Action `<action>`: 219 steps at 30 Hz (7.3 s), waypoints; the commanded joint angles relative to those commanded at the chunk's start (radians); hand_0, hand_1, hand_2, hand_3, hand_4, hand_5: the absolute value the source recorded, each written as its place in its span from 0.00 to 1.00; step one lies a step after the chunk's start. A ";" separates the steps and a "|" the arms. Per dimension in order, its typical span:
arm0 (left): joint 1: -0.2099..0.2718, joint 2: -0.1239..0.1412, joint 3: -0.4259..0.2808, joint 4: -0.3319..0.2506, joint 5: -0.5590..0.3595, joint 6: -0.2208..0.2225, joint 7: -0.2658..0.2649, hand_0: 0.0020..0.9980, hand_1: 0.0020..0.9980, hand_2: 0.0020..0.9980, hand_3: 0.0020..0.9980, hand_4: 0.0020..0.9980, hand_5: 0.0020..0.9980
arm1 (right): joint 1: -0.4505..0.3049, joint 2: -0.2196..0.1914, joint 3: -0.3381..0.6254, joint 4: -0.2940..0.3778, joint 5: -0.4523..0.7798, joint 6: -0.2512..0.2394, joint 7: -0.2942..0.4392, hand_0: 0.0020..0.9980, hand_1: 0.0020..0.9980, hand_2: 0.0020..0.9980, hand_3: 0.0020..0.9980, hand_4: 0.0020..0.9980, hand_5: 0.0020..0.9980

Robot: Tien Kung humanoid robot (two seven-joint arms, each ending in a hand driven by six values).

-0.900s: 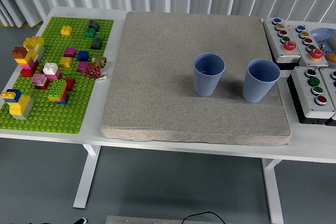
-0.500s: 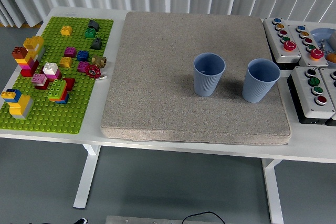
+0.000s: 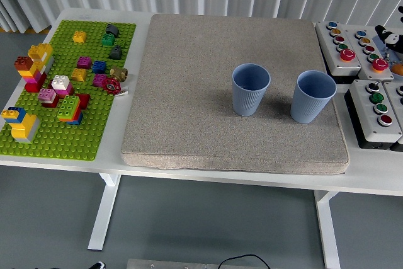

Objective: Pick cup pour cup place

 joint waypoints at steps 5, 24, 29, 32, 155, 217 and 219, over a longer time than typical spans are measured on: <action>0.003 0.000 0.000 0.000 0.000 0.000 0.000 0.80 0.86 0.87 0.80 0.50 1.00 | -0.039 -0.001 -0.002 0.021 -0.012 0.009 -0.004 0.93 0.88 0.94 0.96 0.78 0.25; 0.009 0.002 0.000 -0.001 0.002 -0.001 0.000 0.80 0.86 0.87 0.80 0.50 1.00 | -0.165 -0.024 0.066 0.120 -0.035 0.067 -0.052 0.93 0.88 0.94 0.95 0.80 0.32; 0.004 0.002 0.001 0.000 0.003 -0.002 0.000 0.80 0.86 0.87 0.80 0.50 1.00 | -0.203 -0.022 0.067 0.151 -0.043 0.067 -0.048 0.93 0.88 0.93 0.94 0.79 0.32; 0.004 0.001 0.001 0.001 0.003 -0.003 0.001 0.80 0.86 0.87 0.80 0.50 1.00 | -0.221 -0.012 0.056 0.161 -0.051 0.069 -0.044 0.93 0.88 0.93 0.94 0.79 0.32; 0.005 -0.010 -0.015 -0.003 0.024 -0.016 0.020 0.80 0.85 0.87 0.79 0.50 1.00 | -0.160 0.138 -0.176 -0.010 -0.040 0.099 -0.014 0.97 0.91 1.00 0.98 0.89 0.48; -0.003 -0.008 -0.015 -0.004 0.029 -0.014 0.019 0.80 0.85 0.87 0.79 0.50 1.00 | -0.067 0.189 -0.230 -0.141 0.033 0.042 0.028 0.93 0.84 0.85 0.83 0.86 0.43; -0.004 -0.008 -0.015 -0.004 0.029 -0.014 0.019 0.80 0.85 0.87 0.79 0.50 1.00 | -0.066 0.189 -0.234 -0.141 0.032 0.041 0.028 0.93 0.84 0.85 0.83 0.86 0.43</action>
